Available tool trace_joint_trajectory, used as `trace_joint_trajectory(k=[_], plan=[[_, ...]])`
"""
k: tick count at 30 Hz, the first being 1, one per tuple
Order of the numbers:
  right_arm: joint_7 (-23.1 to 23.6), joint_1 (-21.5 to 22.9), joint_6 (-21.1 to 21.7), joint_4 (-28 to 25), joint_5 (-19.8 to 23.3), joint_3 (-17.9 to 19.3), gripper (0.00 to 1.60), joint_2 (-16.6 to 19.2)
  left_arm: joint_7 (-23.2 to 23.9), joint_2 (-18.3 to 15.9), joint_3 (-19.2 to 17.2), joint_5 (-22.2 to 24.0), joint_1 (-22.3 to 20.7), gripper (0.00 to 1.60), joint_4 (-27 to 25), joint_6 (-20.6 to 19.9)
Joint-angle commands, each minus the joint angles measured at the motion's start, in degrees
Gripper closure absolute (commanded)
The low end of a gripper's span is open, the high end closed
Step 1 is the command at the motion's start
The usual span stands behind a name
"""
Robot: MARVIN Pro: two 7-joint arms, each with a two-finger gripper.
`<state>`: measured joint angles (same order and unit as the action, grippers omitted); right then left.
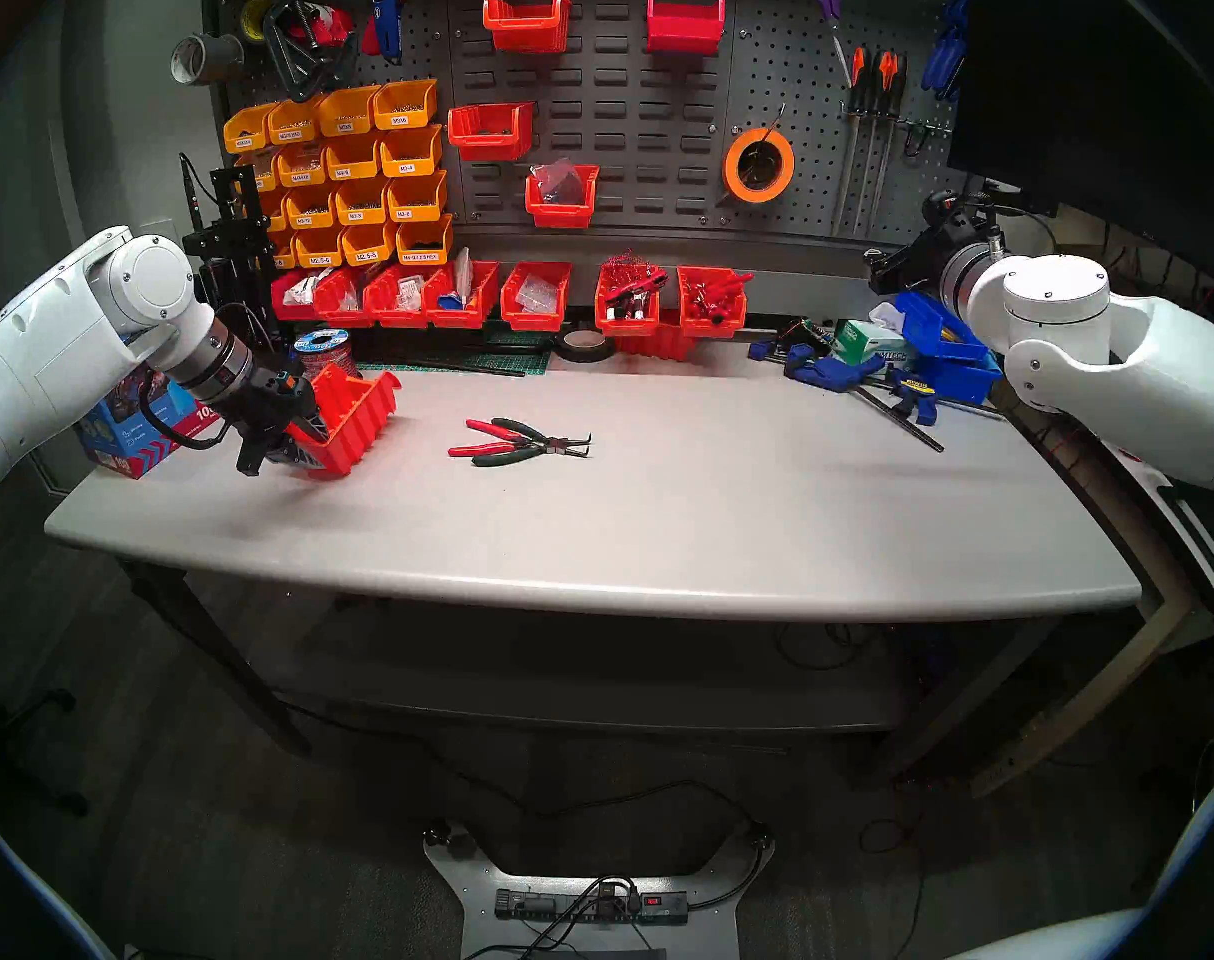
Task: Take out tools from the storage box
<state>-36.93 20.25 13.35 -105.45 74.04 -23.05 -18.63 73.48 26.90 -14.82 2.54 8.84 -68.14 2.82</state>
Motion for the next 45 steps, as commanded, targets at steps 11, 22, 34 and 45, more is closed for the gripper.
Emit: trace_joint_trajectory(k=[11, 22, 34, 45], plan=[[-0.1, 1.0, 0.1, 0.1, -0.4, 0.7, 0.0, -0.1, -5.0, 0.9, -1.0, 0.4, 0.0, 0.0, 0.3, 0.5], [-0.1, 0.9, 0.0, 0.1, -0.3, 0.7, 0.0, -0.1, -9.4, -2.2, -6.2, 1.5, -4.5, 0.0, -9.3, 3.9], [-0.1, 0.8, -0.1, 0.1, -0.2, 0.7, 0.0, -0.1, -20.4, -0.5, -13.6, 17.9, 0.2, 0.0, -18.0, 10.4], [-0.1, 0.8, -0.2, 0.1, -0.1, 0.6, 0.0, -0.1, -31.7, 5.9, -12.2, 26.5, 9.5, 0.0, -16.8, 15.4]])
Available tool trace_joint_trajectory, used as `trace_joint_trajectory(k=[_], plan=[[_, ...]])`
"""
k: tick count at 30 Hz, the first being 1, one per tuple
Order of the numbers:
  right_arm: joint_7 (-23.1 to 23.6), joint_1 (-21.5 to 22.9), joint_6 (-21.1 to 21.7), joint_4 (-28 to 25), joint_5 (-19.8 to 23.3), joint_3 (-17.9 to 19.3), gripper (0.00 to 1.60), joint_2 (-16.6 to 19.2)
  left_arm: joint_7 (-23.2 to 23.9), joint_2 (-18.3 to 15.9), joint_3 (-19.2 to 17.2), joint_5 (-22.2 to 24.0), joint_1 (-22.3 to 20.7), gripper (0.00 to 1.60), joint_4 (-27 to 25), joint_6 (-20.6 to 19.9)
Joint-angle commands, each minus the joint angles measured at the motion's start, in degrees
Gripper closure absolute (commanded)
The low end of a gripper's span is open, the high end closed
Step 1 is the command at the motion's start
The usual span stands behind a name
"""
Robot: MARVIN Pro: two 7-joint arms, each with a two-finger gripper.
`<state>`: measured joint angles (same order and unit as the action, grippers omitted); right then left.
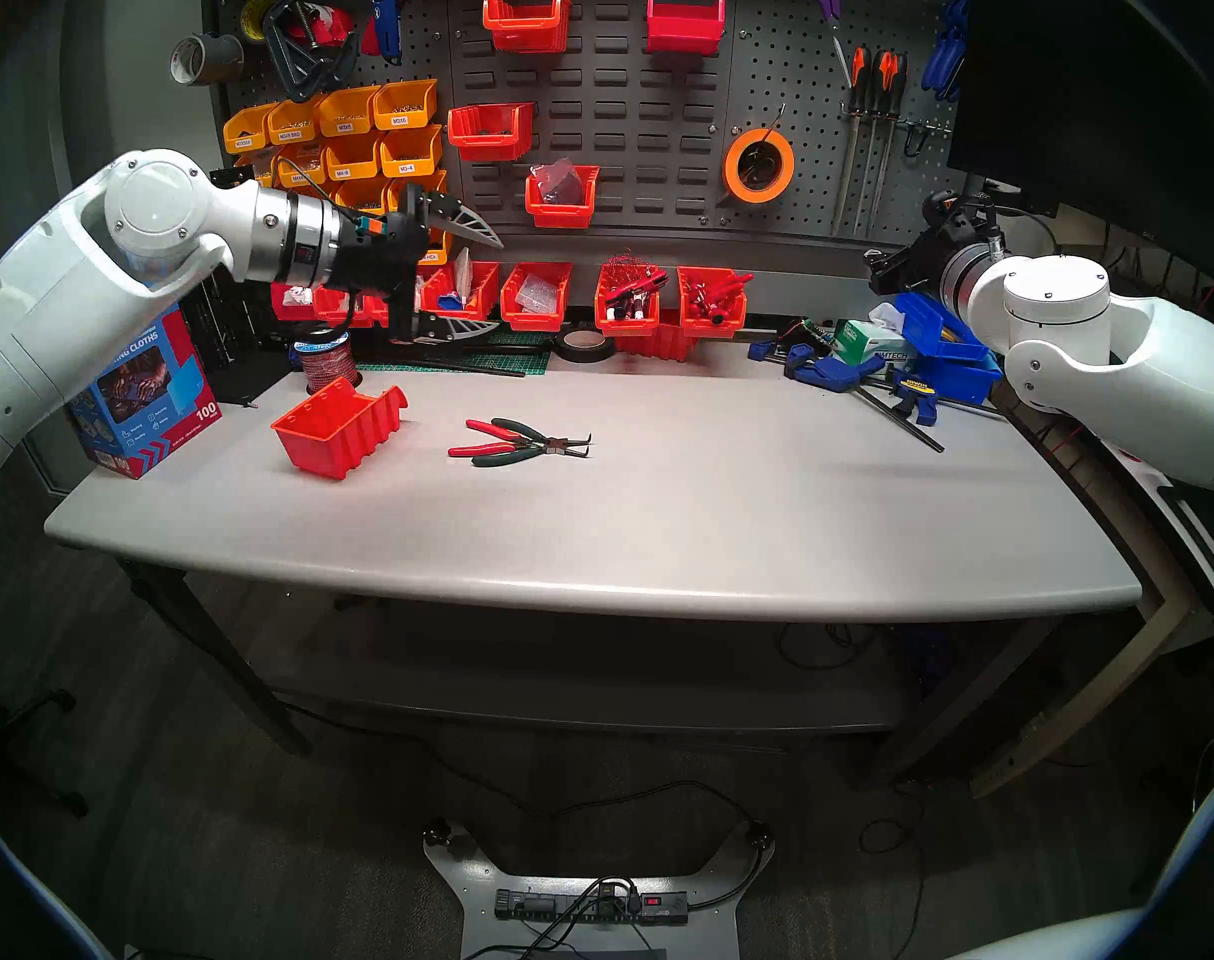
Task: Take out tools from the storage box
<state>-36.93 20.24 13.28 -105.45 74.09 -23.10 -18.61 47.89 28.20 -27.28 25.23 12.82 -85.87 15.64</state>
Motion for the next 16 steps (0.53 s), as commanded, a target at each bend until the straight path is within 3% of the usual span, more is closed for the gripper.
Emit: trace_joint_trajectory(k=[1, 11, 16], plan=[[-0.1, 0.8, -0.1, 0.1, -0.2, 0.7, 0.0, -0.1, -6.8, 5.4, 0.4, 4.1, 6.2, 0.0, 1.2, 2.9], [-0.1, 0.8, -0.1, 0.1, -0.2, 0.6, 0.0, -0.1, -17.4, 12.5, 2.4, 5.6, 14.3, 0.0, 4.6, 7.0], [-0.1, 0.8, -0.1, 0.1, -0.2, 0.7, 0.0, -0.1, -21.8, 15.1, 1.2, 6.4, 17.0, 0.0, 7.0, 10.2]])
